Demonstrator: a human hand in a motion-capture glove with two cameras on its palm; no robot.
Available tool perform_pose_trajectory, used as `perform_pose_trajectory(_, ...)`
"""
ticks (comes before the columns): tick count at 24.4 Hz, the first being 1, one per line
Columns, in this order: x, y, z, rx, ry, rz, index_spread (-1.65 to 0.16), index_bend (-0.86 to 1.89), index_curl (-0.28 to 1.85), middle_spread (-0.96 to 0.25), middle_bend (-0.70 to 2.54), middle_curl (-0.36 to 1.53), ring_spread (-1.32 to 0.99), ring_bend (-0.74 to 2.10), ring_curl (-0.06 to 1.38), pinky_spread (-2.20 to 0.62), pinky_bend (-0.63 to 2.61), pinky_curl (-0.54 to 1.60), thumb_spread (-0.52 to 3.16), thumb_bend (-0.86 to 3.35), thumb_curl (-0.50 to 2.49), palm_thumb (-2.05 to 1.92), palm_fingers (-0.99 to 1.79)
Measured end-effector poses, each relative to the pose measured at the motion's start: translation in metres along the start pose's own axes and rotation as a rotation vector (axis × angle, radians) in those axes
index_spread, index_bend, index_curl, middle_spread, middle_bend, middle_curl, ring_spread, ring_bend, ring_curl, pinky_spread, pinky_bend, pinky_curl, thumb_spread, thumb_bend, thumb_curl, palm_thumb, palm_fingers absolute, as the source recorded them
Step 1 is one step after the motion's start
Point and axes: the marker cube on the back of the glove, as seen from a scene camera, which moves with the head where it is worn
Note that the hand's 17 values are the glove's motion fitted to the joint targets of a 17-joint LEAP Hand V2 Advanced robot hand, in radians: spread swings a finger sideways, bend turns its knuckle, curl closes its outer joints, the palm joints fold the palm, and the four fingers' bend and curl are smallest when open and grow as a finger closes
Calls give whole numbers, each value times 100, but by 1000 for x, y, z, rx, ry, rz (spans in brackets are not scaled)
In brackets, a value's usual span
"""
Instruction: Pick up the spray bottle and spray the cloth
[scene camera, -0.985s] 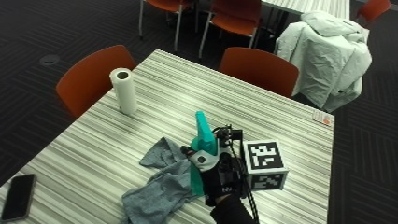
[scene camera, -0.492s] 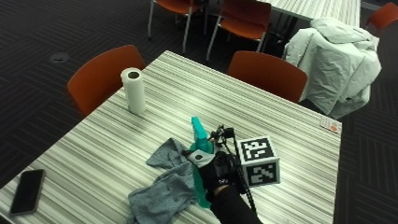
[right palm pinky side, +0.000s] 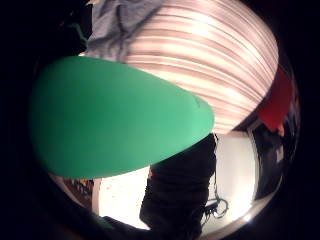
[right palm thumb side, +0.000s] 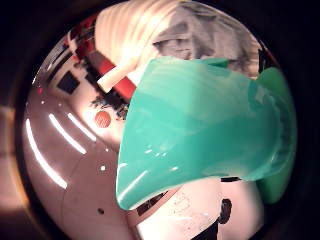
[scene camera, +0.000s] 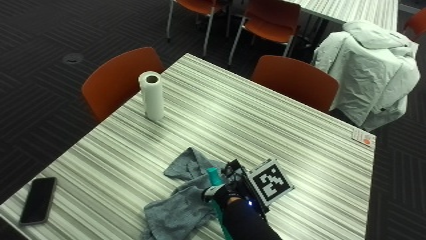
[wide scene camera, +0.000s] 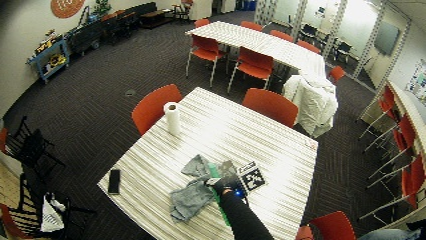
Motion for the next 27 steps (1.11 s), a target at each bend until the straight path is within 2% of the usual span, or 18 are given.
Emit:
perform_pose_trajectory(5, 29, -20, 0, 71, 54, 201, -19, 15, 47, -3, 34, 52, -9, 48, 44, 8, 18, 27, 64, -3, 70, 110, 80)
perform_pose_trajectory(9, 34, -25, 1, 71, 60, 173, -18, 16, 47, -3, 33, 52, -9, 47, 45, 8, 18, 28, 63, -3, 70, 110, 80)
perform_pose_trajectory(12, 28, -16, 2, -19, 37, 112, -18, 16, 47, -3, 33, 52, -8, 47, 45, 8, 18, 29, 62, -2, 70, 110, 80)
perform_pose_trajectory(14, 26, -16, -2, -22, 11, 68, -18, 16, 47, -3, 33, 53, -8, 47, 45, 8, 17, 29, 62, -2, 70, 110, 80)
perform_pose_trajectory(22, 11, 4, -30, 69, -174, -258, -19, 15, 47, -4, 32, 54, -9, 47, 46, 8, 17, 31, 63, -2, 71, 109, 76)
perform_pose_trajectory(27, -2, 30, -48, 169, -315, -539, -19, 16, 47, -4, 32, 54, -9, 48, 46, 7, 17, 31, 64, -2, 71, 109, 76)
